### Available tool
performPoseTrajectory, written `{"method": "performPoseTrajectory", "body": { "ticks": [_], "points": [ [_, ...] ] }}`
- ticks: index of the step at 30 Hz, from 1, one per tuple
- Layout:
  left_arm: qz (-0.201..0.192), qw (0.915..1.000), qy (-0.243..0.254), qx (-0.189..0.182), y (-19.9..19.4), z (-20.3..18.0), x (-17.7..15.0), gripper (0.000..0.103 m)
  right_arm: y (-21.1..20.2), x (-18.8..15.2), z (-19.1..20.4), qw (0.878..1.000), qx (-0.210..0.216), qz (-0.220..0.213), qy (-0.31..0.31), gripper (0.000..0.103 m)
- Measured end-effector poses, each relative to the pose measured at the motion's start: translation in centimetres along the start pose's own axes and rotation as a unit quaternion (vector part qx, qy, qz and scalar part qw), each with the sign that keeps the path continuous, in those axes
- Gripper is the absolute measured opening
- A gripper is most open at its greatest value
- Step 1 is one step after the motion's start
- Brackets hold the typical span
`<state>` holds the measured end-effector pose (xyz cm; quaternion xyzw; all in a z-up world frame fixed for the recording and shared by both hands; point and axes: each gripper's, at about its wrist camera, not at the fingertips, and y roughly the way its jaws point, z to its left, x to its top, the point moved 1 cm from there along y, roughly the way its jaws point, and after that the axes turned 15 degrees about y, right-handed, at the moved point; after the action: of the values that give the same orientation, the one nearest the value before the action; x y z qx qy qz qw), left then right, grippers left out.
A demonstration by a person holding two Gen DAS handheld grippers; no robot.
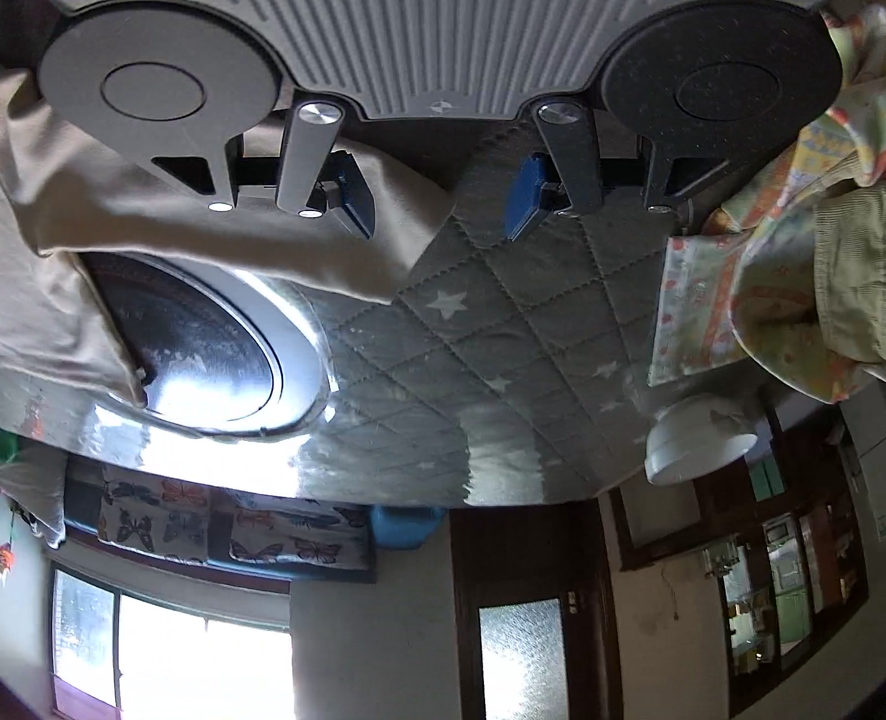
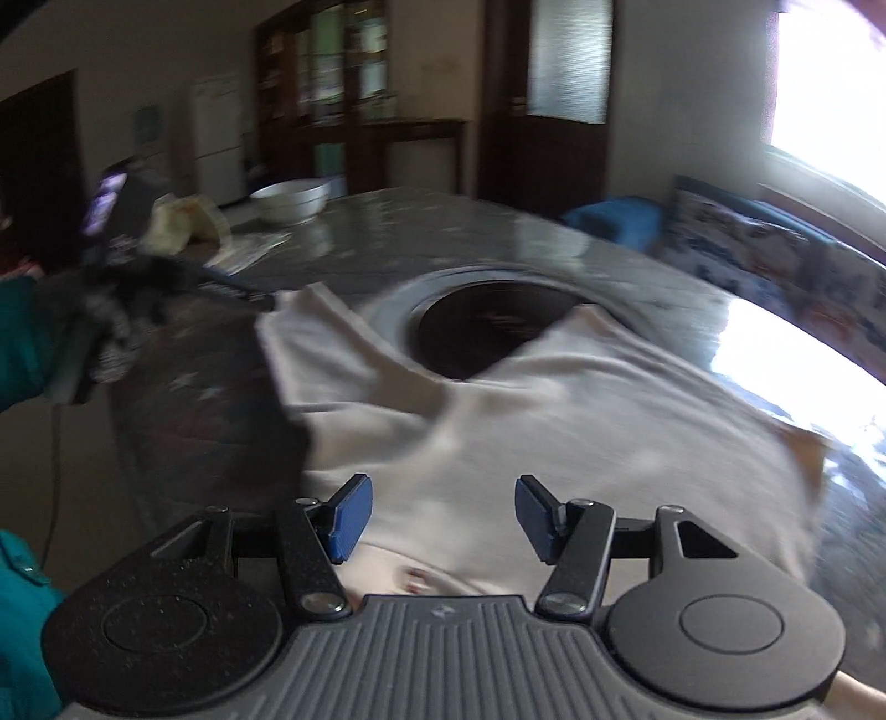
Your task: Fold clothes
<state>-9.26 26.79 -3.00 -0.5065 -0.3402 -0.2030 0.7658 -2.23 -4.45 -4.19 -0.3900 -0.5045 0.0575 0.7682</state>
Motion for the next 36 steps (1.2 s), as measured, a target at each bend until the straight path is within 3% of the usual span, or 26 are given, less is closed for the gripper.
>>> {"method": "performPoseTrajectory", "body": {
  "ticks": [2, 7, 10, 13, 15, 19, 29, 34, 36],
  "points": [
    [0.006, 1.0000, -0.007, 0.002, 0.7, 0.6, -0.2, 0.052, 1.1, -0.2, 1.8, 1.000, 0.011, 0.010, -0.023, 0.058],
    [-0.010, 0.9998, -0.006, -0.014, 1.2, 0.4, -0.2, 0.011, 3.3, -0.7, 4.6, 0.998, 0.020, 0.032, -0.055, 0.050],
    [-0.022, 0.9996, -0.013, -0.012, 1.2, 0.9, 0.3, 0.006, 4.2, -1.0, 5.0, 0.998, 0.009, 0.041, -0.053, 0.041],
    [-0.052, 0.9986, -0.011, 0.002, 0.2, 1.4, 1.5, 0.005, 4.5, -1.1, 4.8, 0.998, 0.007, 0.046, -0.040, 0.016],
    [-0.081, 0.9966, -0.015, 0.007, -1.0, 1.7, 2.4, 0.005, 4.3, -1.1, 4.7, 0.998, 0.014, 0.045, -0.036, 0.011],
    [-0.110, 0.9937, -0.006, 0.021, -1.8, 1.8, 2.9, 0.005, 4.4, -1.4, 4.8, 0.998, 0.026, 0.054, -0.034, 0.011],
    [-0.041, 0.9985, 0.002, 0.035, 1.9, 1.8, 1.1, 0.012, 3.8, -0.3, 4.2, 0.998, 0.042, 0.041, -0.013, 0.021],
    [-0.020, 0.9984, -0.001, 0.054, 2.7, 2.6, 0.7, 0.013, 4.2, -0.4, 4.0, 0.998, 0.043, 0.055, -0.007, 0.032],
    [-0.019, 0.9983, -0.006, 0.054, 2.3, 2.9, 0.7, 0.016, 3.0, -0.1, 3.9, 0.998, 0.044, 0.042, -0.011, 0.033]
  ]
}}
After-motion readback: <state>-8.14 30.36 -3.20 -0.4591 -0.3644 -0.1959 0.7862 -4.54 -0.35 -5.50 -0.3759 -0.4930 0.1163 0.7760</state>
